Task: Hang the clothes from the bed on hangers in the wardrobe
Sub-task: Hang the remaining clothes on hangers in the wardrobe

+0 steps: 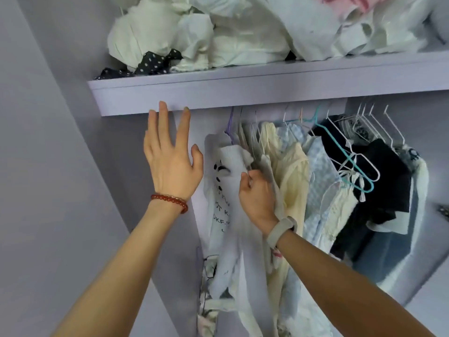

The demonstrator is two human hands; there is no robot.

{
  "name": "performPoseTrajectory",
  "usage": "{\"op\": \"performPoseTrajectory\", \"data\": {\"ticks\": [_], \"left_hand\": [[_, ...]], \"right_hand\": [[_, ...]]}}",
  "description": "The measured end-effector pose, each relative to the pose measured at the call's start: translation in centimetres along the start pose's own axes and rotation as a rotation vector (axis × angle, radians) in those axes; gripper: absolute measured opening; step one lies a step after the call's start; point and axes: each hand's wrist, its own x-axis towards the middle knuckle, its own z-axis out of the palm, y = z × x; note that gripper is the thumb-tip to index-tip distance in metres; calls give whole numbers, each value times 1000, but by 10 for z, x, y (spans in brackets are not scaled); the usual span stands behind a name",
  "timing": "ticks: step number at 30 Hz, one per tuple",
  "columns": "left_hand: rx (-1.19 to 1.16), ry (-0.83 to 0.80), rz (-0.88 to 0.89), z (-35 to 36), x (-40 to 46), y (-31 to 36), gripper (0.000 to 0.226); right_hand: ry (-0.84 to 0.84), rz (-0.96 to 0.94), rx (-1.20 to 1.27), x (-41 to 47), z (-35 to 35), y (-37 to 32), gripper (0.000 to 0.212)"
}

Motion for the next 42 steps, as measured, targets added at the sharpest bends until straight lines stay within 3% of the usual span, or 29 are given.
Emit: {"op": "performPoseTrajectory", "data": {"ticks": [4,9,13,19,22,29,35,42], "left_hand": [[84,-137,-10,23,24,-8,66],[138,-119,-35,39,22,-12,69],[124,-122,-40,41,22,-13,71],[91,-154,-61,37,22,-10,75],[105,-188,-73,33,22,-10,77],[38,-244,-109,31,-4,-1,66],[-34,-374,-57,38,-76,27,53],[-193,-723,51,44,-171,98,47]], "right_hand": [[4,-1,-50,50,17,-23,28],[-79,156,-71,89,40,-22,32],[-38,270,-31,77,45,4,32],[80,305,-24,75,44,23,32],[59,317,3,74,41,26,30],[-38,35,-25,47,12,32,31],[91,-260,-402,-20,-47,57,40],[40,72,-560,-129,-137,121,44]]}}
